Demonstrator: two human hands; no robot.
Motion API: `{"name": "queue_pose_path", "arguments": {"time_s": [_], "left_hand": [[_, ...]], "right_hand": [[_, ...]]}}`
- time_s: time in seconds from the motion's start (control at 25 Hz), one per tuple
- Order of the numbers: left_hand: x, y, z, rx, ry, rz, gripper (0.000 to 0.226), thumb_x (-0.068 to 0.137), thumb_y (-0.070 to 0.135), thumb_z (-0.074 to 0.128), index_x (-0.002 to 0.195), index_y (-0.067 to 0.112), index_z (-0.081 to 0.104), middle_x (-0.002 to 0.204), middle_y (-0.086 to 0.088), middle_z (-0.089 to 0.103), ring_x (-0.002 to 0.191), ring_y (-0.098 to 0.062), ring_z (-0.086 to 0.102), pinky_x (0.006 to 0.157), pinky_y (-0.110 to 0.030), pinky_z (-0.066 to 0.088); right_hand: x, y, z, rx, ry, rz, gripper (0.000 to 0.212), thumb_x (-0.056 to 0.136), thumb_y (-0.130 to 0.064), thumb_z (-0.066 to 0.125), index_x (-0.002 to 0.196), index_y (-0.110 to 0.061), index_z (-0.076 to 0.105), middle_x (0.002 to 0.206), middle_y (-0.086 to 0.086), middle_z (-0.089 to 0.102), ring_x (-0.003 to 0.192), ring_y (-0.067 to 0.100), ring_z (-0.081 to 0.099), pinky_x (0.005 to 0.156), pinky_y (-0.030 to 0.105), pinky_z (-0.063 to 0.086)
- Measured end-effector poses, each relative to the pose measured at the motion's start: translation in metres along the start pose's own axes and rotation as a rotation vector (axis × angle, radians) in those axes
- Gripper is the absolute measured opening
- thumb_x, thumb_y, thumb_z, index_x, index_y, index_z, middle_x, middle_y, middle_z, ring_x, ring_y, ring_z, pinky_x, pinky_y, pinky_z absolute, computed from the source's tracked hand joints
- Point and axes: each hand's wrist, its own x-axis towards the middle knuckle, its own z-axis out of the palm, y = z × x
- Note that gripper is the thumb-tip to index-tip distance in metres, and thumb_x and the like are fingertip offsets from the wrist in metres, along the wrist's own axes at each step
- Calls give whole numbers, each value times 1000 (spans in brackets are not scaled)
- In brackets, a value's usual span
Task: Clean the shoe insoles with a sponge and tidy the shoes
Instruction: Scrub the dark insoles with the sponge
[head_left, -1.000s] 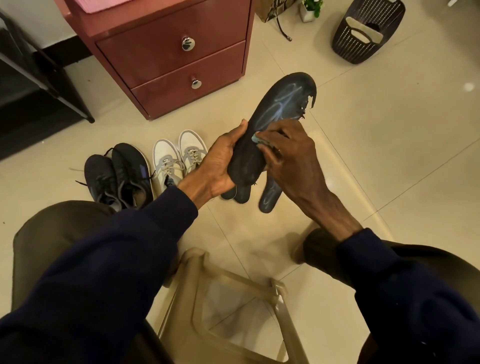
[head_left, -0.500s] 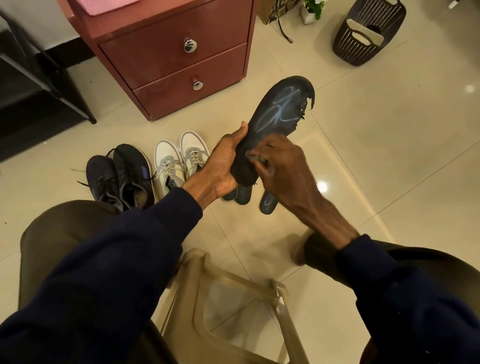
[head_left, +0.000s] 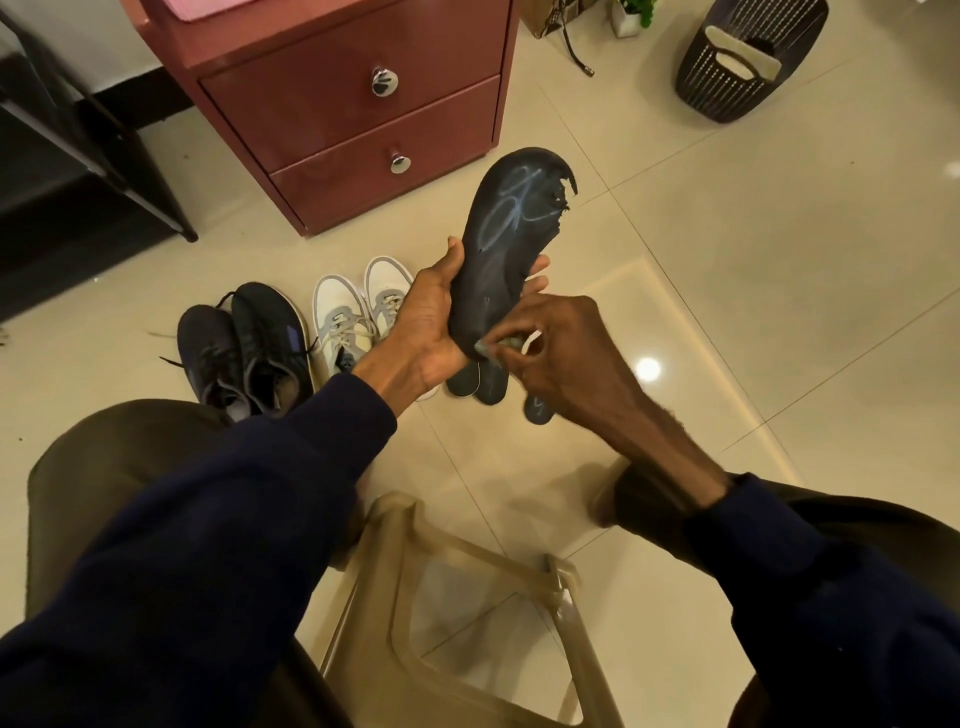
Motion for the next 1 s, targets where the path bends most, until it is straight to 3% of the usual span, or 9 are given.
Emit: {"name": "queue_pose_path", "arguments": {"time_s": [0.12,0.28,0.4,0.56,0.68,0.76,0.84,0.88,1.0], "left_hand": [[2,2,0,-45,-32,28,62,110,50,30,147,3,45,148,-29,49,141,-39,47,122,-48,33],[3,-3,0,-43,-9,-6,67,109,53,31,152,3,40,149,-27,51,139,-36,51,121,-47,35],[4,-3,-1,-89,-2,-10,64,110,50,33,153,4,39,149,-27,50,141,-37,48,122,-47,32],[-1,-4,3,-49,51,-41,65,109,54,31,150,4,44,149,-25,51,144,-34,44,120,-45,36],[-5,-2,10,-26,83,-4,55,110,47,34,135,5,58,128,-20,68,118,-30,68,104,-40,53],[-6,-2,13,-8,112,-1,53,109,47,38,135,5,58,131,-19,67,120,-30,67,107,-41,51],[-7,-4,13,-8,94,-62,58,108,49,38,143,4,52,143,-23,58,136,-33,55,118,-44,39],[-7,-4,12,7,101,-77,56,109,48,37,139,4,55,140,-23,60,134,-32,57,117,-44,40],[-8,-4,13,78,115,-48,40,109,37,42,119,7,67,110,-14,75,98,-26,73,87,-37,61]], "right_hand": [[3,4,-7,-49,112,41,12,85,-16,81,97,-12,81,95,4,75,81,13,67,75,28,57],[-1,-6,-6,37,-52,45,10,85,-16,82,94,-12,82,91,2,76,80,11,68,74,28,58],[7,1,-8,-115,92,47,9,86,-16,80,94,-13,81,92,3,74,81,15,67,74,30,57],[4,-8,-10,103,-104,78,8,83,-18,84,90,-16,82,85,-5,74,75,3,67,67,16,53],[8,3,-8,-80,97,103,14,86,-19,81,96,-10,78,92,3,73,79,6,60,69,10,43],[8,2,-5,-116,171,86,9,85,-12,80,93,-9,76,91,5,71,79,11,61,71,21,52],[3,-7,-1,-26,62,-9,6,82,-8,80,88,-9,78,87,3,71,76,13,64,70,27,55],[2,-10,-1,20,-7,-45,6,81,-7,81,86,-10,79,85,2,71,75,12,64,70,26,55],[9,9,-8,-67,50,12,8,81,-15,84,88,-16,80,87,-2,71,78,12,64,70,33,57]]}}
